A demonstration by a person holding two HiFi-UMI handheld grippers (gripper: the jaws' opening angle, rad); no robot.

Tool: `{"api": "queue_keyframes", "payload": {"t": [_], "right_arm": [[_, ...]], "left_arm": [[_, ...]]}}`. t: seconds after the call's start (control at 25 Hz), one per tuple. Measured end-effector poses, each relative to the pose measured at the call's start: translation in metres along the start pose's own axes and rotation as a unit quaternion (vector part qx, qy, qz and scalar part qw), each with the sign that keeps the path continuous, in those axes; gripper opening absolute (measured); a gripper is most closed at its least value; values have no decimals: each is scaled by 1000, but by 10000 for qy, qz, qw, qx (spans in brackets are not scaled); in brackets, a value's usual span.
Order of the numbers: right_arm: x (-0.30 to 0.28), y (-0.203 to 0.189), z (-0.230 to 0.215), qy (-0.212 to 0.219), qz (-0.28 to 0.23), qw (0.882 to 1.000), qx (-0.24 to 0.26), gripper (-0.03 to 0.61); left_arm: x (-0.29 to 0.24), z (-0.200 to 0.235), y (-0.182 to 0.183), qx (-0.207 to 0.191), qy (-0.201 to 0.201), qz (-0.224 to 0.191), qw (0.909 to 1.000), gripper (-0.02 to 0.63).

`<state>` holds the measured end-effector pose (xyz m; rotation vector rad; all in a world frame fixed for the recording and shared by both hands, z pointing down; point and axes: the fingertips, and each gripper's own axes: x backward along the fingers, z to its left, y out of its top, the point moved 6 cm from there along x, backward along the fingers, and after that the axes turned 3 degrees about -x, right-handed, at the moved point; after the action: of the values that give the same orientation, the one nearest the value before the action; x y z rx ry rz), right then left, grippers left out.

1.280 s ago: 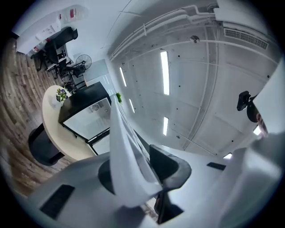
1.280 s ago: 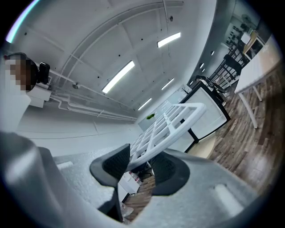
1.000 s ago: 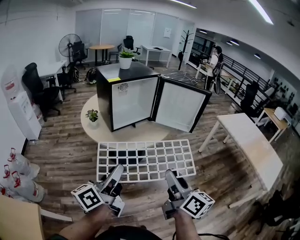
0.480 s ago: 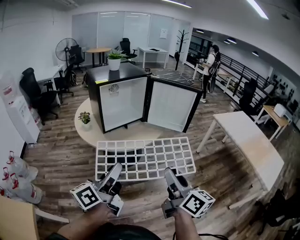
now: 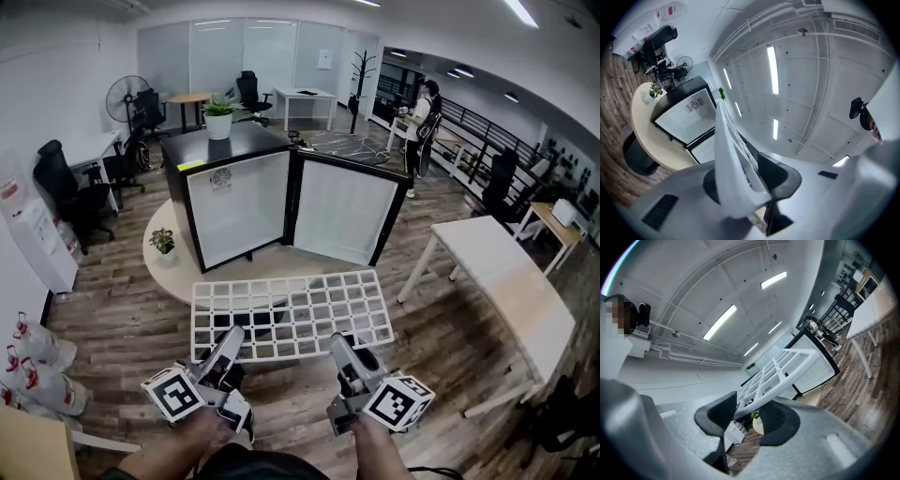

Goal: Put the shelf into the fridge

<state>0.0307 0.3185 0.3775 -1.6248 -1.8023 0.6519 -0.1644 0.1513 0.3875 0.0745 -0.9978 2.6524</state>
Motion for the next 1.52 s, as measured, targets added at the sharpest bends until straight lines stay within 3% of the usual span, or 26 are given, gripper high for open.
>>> {"api": "queue_keyframes", "payload": {"t": [0.16,0.36,0.52,0.84,1.0,1.36,1.52], "right_arm": [[-43,7,-11,-132,-27,9999,37,146],[-96,16,-26,-132,-11,9996,234,150],[-136,19,-46,-231,24,9997,105,150],[-204,19,-73,-391,110,9992,0,150],[-234,20,-79,-453,106,9989,-4,150],[-280,-3,-86,-518,212,9984,-15,150],[-292,-9,-96,-777,400,9960,-190,150]], "left_arm": [[-34,20,34,-261,-308,37,9992,92],[-67,62,62,-10,-210,73,9998,92],[-97,86,86,-138,-291,110,9994,92],[-133,142,119,36,-75,231,9997,92],[-151,159,141,50,-163,266,9995,92],[-155,204,166,281,-200,323,9989,91],[-152,216,174,391,-157,227,9989,91]]}}
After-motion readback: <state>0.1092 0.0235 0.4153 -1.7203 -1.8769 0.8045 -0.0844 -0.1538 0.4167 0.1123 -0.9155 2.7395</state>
